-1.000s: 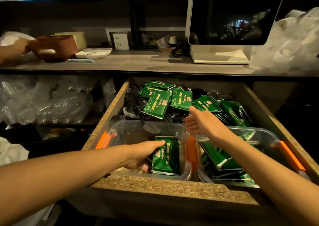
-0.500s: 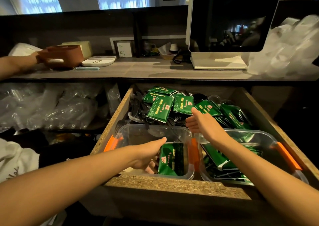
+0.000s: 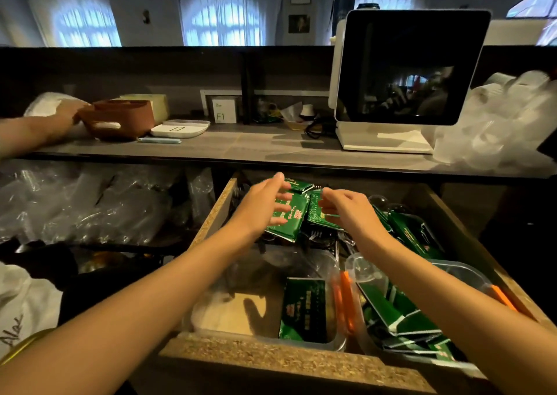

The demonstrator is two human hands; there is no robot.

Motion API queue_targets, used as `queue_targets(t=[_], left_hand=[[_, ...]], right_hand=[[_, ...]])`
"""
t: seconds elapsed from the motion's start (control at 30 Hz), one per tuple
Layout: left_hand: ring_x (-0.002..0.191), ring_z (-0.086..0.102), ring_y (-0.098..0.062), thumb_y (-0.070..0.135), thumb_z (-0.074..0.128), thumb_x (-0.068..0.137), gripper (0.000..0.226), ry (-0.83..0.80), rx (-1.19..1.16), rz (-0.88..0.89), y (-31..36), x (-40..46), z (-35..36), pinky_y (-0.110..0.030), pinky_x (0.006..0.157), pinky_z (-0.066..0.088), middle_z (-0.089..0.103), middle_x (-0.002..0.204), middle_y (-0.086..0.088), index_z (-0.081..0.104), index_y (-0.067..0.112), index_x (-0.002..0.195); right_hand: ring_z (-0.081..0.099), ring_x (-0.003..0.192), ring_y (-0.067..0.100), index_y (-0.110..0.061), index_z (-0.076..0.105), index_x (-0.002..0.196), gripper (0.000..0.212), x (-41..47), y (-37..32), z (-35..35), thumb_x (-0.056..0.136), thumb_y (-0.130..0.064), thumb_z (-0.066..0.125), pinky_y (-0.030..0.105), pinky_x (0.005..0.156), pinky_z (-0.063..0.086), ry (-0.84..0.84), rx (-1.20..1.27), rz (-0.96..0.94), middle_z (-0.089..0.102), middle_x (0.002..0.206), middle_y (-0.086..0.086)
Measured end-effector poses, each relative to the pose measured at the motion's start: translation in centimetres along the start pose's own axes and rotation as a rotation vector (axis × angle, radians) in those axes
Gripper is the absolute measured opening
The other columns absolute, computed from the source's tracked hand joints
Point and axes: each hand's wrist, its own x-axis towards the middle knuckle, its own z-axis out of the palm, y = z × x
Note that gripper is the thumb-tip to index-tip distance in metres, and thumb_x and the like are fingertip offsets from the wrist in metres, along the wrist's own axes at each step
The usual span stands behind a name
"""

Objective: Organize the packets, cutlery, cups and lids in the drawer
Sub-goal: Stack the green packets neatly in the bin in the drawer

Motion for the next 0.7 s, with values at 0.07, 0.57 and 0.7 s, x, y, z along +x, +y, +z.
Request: queue_targets(t=[0.07, 0.57, 0.7], left_hand=[[0.113, 0.062, -0.03, 0.044, 0.036, 0.106, 0.035, 0.063, 0.06, 0.051, -0.3, 1.8, -0.2, -0.049, 0.101, 0.051, 0.064, 0.119, -0.011, 0.061, 0.019, 0.106], [0.123, 0.056, -0.027, 0.046, 0.075, 0.085, 0.059, 0.241, 0.71, 0.083, -7.5, 6.8, 0.2, -0.047, 0.105, 0.042, 0.064, 0.13, -0.005, 0.06, 0.012, 0.132], [0.084, 0.066, -0.033, 0.03, 0.072, 0.09, 0.031, 0.29, 0.419, 0.187, -7.5, 6.9, -0.7, -0.042, 0.07, 0.05, 0.069, 0.09, -0.016, 0.067, 0.0, 0.094]], right_hand=[[0.062, 0.11, 0.02, -0.012, 0.067, 0.117, 0.034, 1.9, -0.1, 0.3, 0.092, -0.033, 0.062, 0.03, 0.093, 0.047, 0.036, -0.268, -0.08, 0.068, 0.117, 0.005], [0.063, 0.076, 0.012, -0.011, 0.065, 0.104, 0.021, 6.0, 6.0, 0.4, 0.087, -0.022, 0.072, 0.023, 0.057, 0.046, 0.229, -0.41, -0.008, 0.07, 0.093, 0.002], [0.063, 0.078, 0.017, -0.012, 0.064, 0.101, 0.012, 5.6, 5.5, -0.1, 0.095, -0.022, 0.061, 0.031, 0.064, 0.047, 0.304, -0.368, -0.066, 0.066, 0.086, 0.0]])
